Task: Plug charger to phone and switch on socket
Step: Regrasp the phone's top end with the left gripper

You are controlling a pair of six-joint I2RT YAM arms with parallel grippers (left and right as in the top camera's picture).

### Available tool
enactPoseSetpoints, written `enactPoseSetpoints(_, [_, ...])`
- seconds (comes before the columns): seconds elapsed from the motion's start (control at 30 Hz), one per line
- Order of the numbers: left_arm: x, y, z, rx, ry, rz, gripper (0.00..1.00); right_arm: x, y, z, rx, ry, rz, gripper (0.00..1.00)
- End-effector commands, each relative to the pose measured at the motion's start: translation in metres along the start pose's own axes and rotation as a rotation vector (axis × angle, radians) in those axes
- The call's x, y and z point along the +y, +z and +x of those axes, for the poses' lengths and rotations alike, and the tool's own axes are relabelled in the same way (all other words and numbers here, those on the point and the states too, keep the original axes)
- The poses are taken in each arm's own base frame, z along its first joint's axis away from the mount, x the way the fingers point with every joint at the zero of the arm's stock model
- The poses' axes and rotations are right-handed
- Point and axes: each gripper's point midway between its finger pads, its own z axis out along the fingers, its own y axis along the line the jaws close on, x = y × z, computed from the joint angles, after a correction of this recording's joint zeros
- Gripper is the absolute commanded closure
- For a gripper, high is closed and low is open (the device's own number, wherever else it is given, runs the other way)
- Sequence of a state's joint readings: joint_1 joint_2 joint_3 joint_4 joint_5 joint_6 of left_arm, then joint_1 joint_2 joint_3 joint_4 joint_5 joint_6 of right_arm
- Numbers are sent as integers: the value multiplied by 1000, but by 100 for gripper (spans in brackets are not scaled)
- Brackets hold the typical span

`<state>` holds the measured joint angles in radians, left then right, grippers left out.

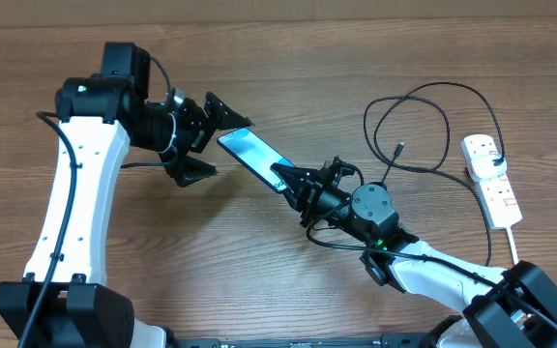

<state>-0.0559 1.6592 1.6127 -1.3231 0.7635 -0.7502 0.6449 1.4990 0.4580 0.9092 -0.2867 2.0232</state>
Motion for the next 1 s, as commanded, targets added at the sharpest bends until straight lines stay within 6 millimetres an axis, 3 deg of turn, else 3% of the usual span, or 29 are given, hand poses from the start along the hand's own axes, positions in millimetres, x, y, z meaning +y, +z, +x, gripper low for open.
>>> enactPoseSetpoints(0.0, [-6, 6, -3, -24, -38, -14, 5, 17, 1, 1, -17, 126, -63, 96])
enactPoseSetpoints(0.17, [-23, 13, -10, -73, 40, 18, 13, 21, 1, 2, -13, 121, -83, 96])
enactPoseSetpoints(0.37, [-19, 19, -17, -136, 71, -42, 22, 43, -2, 14, 37, 93, -170, 96])
enactPoseSetpoints(0.53, [-22, 23, -16, -151, 98, -53, 26, 43, -2, 13, 29, 94, -172, 96])
enactPoseSetpoints(0.63, [-27, 28, -14, -160, 128, -56, 40, 43, -2, 13, 29, 95, -172, 96])
enactPoseSetpoints(0.83, [-34, 41, -8, -151, 170, -45, 48, 43, -2, 13, 29, 95, -173, 96])
enactPoseSetpoints(0.97, [-22, 52, -10, -135, 135, -58, 48, 43, -2, 13, 30, 95, -172, 96])
